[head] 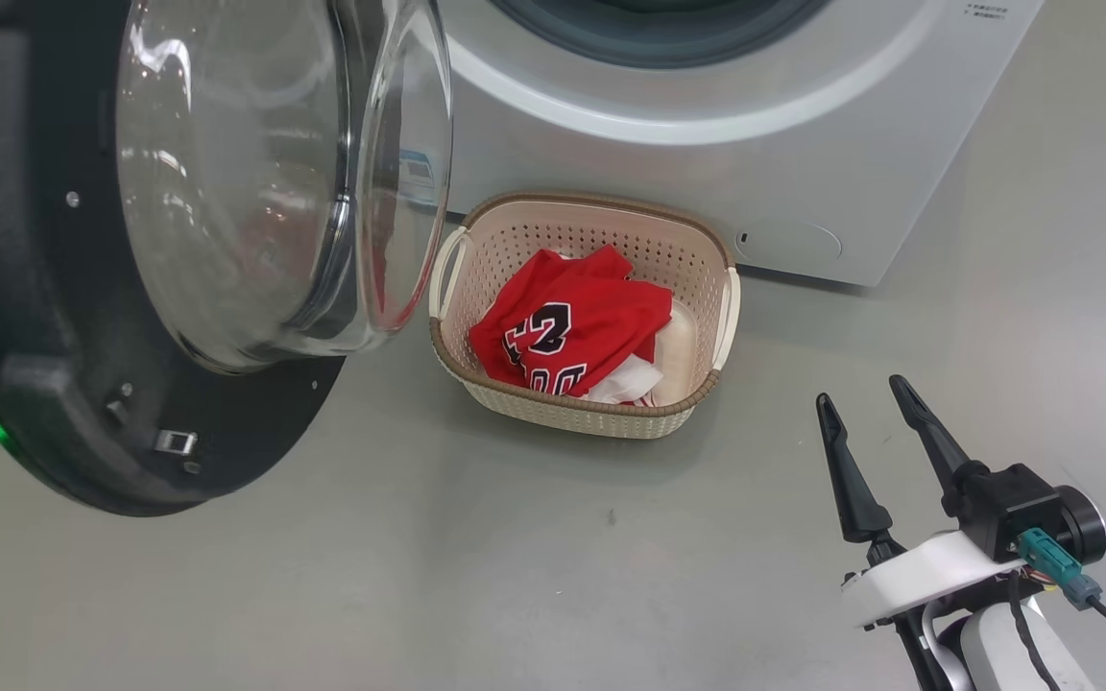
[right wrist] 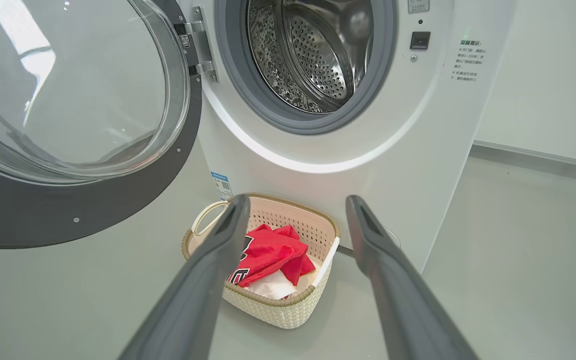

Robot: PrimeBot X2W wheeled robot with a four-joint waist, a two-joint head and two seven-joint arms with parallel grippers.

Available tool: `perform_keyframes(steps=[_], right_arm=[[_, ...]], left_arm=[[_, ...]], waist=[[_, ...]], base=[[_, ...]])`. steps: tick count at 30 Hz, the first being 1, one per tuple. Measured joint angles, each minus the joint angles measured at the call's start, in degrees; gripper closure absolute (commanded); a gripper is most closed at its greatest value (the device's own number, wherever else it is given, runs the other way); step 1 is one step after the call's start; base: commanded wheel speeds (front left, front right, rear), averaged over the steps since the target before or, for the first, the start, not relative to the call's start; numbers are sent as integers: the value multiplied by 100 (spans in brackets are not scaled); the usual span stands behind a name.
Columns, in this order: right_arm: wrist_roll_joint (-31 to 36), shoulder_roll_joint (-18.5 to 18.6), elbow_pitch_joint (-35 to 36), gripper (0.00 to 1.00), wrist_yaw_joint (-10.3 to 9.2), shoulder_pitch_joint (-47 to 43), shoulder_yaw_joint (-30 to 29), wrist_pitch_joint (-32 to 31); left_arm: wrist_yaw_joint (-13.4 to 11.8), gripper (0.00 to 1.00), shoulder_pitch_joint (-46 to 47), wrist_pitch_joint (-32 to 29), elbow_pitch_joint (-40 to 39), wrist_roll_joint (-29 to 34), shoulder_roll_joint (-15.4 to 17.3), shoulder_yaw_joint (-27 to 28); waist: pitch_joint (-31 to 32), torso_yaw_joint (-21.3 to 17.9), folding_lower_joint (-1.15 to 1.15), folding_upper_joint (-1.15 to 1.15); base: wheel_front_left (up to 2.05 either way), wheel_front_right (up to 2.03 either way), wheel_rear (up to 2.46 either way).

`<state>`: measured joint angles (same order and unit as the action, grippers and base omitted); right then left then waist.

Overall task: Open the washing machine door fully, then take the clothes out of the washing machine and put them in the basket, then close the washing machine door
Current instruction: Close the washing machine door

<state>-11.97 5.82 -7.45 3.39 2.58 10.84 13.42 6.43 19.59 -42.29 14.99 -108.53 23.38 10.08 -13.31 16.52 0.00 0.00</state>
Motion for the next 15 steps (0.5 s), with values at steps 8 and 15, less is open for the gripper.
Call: perform_keyframes(steps=[8,15], right_arm=[[-7,-32,-23,0,0,70,41,1],[-10,-58,-70,0,0,80,89,10]], left_arm=[[44,100,-156,-430,-505,-43,-147,-275],[45,100,-259,-709,-886,-90,-316,-423]], waist=[[19,-87,0,0],[40,-225,0,0]], base=[[0,0,0],[0,0,0]])
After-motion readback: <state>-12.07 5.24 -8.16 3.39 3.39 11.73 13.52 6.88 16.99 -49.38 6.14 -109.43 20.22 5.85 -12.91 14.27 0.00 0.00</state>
